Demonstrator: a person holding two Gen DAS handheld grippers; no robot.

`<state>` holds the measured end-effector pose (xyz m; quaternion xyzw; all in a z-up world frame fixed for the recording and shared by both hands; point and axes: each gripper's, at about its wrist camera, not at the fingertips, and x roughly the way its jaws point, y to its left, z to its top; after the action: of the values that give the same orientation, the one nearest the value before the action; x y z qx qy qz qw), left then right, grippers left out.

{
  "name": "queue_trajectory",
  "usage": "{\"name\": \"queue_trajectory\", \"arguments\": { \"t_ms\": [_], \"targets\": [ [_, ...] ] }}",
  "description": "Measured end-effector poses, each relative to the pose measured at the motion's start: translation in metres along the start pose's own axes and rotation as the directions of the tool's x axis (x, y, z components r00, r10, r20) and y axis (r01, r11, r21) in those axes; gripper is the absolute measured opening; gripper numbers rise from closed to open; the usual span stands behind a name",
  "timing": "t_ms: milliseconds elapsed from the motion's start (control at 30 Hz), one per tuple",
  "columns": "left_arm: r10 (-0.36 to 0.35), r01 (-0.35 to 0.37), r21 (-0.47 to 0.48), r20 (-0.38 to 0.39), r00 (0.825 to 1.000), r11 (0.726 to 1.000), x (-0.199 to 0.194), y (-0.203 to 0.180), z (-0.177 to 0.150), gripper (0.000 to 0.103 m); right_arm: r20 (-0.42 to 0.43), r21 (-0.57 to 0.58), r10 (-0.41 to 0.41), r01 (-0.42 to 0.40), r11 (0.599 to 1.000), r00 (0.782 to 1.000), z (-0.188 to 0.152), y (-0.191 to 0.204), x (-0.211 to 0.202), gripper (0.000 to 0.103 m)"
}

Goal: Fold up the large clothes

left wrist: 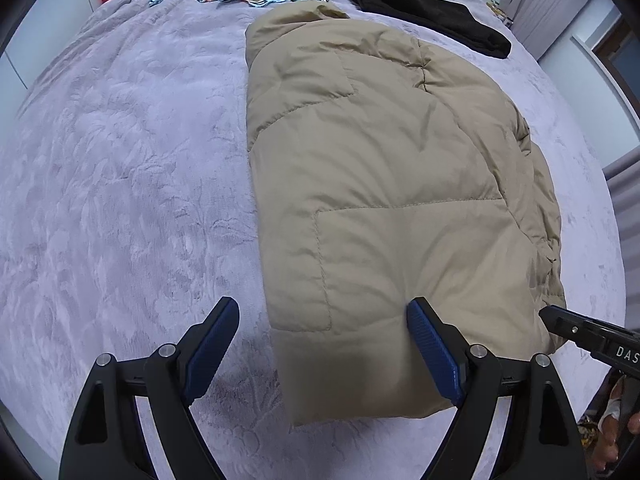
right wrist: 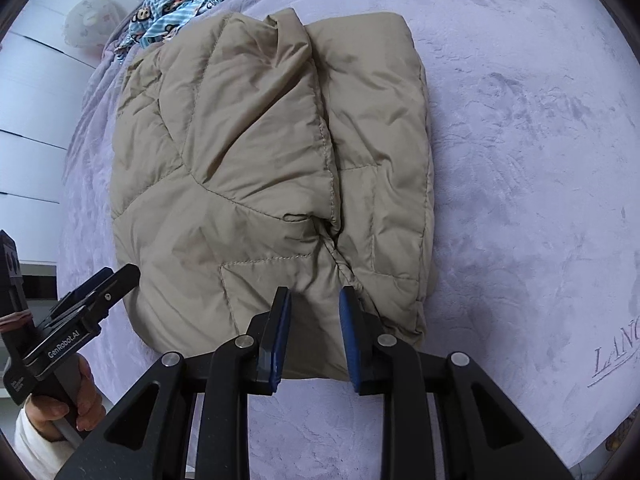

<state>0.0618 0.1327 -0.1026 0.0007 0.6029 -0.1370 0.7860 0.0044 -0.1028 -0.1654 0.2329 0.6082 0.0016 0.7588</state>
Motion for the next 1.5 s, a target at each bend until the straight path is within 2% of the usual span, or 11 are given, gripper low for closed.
{"name": "queue_trajectory", "arguments": {
  "t_ms": [233, 567, 600, 633, 700, 833, 867, 1067, 1200, 1400, 1500],
  "targets": [
    [0.014, -0.014, -0.018, 0.011, 1.000, 1.000, -0.016, -0.006, -0.008, 0.087, 0.008, -0.012, 0.011, -0.011, 1.000, 1.000, -0.012, 0.000, -0.027, 0.028],
    [0.086, -0.083, -0.065, 0.037, 0.996, 0.994, -0.060, -0.034, -0.037, 0.087, -0.002, -0.084, 0.061, -0.061, 0.995, 0.998, -0.026, -0.015, -0.059, 0.028],
    [0.096, -0.093, -0.068, 0.047, 0.994, 0.993, -0.067, -0.039, -0.040, 0.087, 0.002, -0.091, 0.064, -0.063, 0.994, 0.998, -0.028, -0.018, -0.065, 0.035],
    [0.103, -0.098, -0.073, 0.055, 0.993, 0.992, -0.073, -0.043, -0.043, 0.087, 0.006, -0.099, 0.064, -0.064, 0.993, 0.998, -0.030, -0.020, -0.071, 0.047],
    [0.115, -0.108, -0.094, 0.066, 0.991, 0.990, -0.085, -0.051, -0.049, 0.087, 0.027, -0.132, 0.064, -0.060, 0.989, 0.998, -0.033, -0.022, -0.083, 0.057],
    [0.144, -0.130, -0.138, 0.100, 0.984, 0.982, -0.108, -0.062, -0.062, 0.089, 0.050, -0.182, 0.083, -0.072, 0.981, 0.995, -0.035, -0.020, -0.101, 0.057],
    [0.153, -0.136, -0.146, 0.108, 0.982, 0.980, -0.113, -0.063, -0.065, 0.103, 0.053, -0.188, 0.087, -0.076, 0.979, 0.995, -0.034, -0.017, -0.102, 0.057],
    [0.180, -0.157, -0.152, 0.158, 0.971, 0.976, -0.137, -0.065, -0.070, 0.103, 0.102, -0.222, 0.068, -0.044, 0.974, 0.992, -0.039, -0.010, -0.125, 0.063],
    [0.217, -0.193, -0.140, 0.187, 0.958, 0.971, -0.154, -0.057, -0.064, 0.103, 0.159, -0.235, 0.047, -0.008, 0.972, 0.986, -0.040, 0.006, -0.141, 0.083],
    [0.237, -0.210, -0.135, 0.231, 0.944, 0.968, -0.179, -0.034, -0.053, 0.103, 0.285, -0.200, -0.012, 0.072, 0.977, 0.958, -0.041, 0.035, -0.163, 0.088],
    [0.236, -0.214, -0.111, 0.248, 0.940, 0.970, -0.187, -0.029, -0.048, 0.103, 0.367, -0.190, -0.052, 0.129, 0.973, 0.929, -0.043, 0.049, -0.173, 0.090]
  ]
}}
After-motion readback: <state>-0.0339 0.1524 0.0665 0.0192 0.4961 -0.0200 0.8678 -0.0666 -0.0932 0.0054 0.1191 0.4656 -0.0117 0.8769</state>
